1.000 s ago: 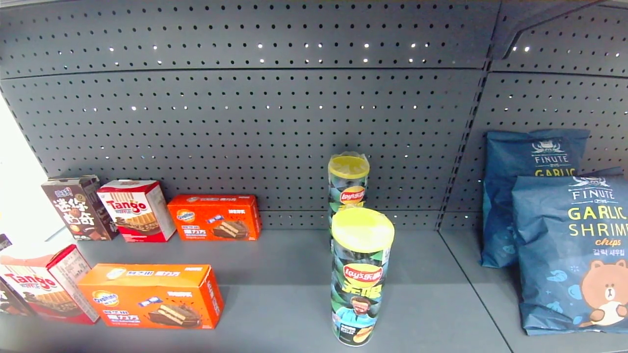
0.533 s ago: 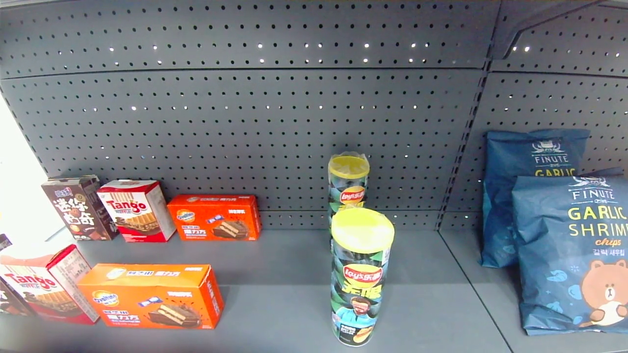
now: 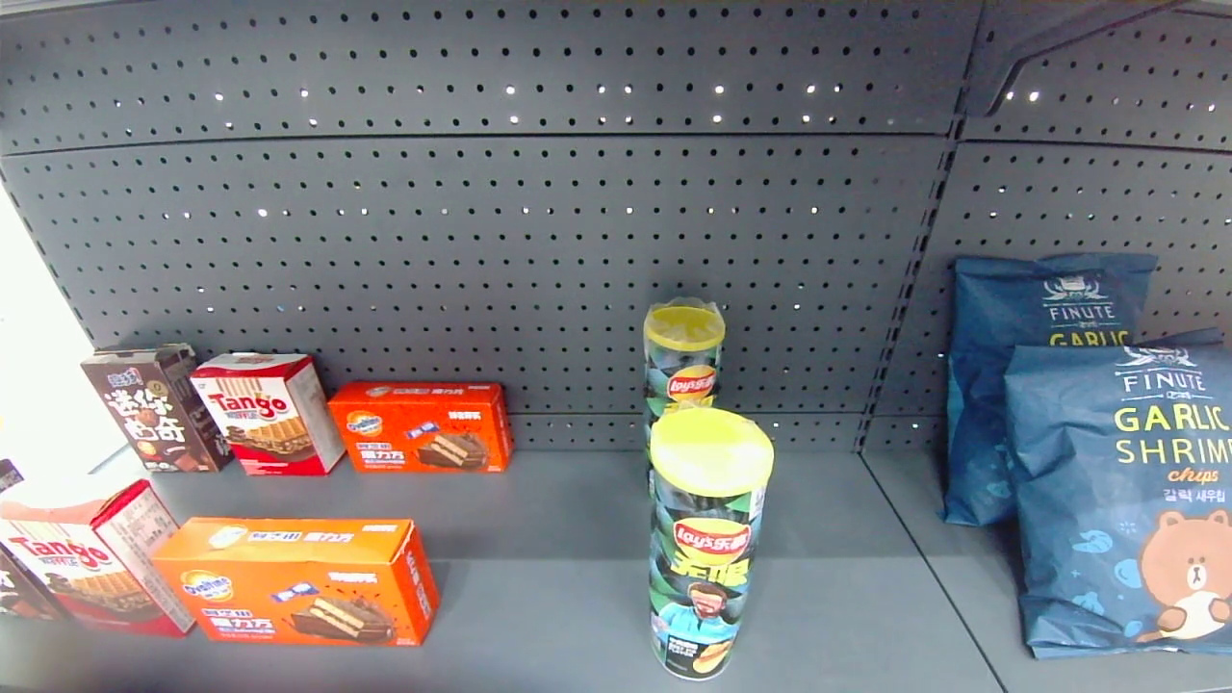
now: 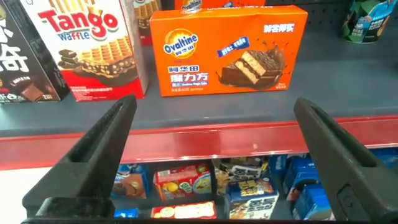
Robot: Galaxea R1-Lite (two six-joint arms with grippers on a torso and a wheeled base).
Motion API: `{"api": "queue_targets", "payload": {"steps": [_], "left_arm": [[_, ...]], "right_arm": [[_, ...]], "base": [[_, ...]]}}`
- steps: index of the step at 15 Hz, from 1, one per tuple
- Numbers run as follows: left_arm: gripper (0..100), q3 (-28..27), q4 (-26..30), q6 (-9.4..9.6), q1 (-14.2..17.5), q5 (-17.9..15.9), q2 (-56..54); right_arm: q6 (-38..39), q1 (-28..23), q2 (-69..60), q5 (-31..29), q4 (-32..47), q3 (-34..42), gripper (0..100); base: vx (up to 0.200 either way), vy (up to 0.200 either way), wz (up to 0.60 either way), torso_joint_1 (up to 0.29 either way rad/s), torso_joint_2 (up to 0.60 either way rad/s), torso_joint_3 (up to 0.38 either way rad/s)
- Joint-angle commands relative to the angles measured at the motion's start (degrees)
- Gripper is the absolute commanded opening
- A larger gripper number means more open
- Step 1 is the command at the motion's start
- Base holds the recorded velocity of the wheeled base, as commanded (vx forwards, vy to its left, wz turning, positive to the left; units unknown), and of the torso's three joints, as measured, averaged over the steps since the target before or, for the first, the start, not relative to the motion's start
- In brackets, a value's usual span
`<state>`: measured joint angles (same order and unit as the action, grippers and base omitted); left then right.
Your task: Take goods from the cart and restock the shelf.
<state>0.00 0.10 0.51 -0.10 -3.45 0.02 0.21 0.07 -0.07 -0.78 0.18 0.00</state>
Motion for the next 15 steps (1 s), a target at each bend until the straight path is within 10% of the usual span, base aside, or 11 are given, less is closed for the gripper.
{"api": "queue_targets", "payload": {"steps": [1, 15], "left_arm": [[100, 0.0, 0.0, -0.07, 0.0, 0.0, 0.0], [100, 0.0, 0.0, -0.16, 0.0, 0.1, 0.0]], "right_arm": [[0.0, 0.0, 0.1, 0.0, 0.0, 0.0, 100], [0.0, 0.0, 0.1, 0.0, 0.0, 0.0, 100]], "base": [[0.000, 0.000, 0.00, 0.000, 0.00, 0.000], [-0.029, -0.014, 0.00, 0.001, 0.00, 0.000]]}}
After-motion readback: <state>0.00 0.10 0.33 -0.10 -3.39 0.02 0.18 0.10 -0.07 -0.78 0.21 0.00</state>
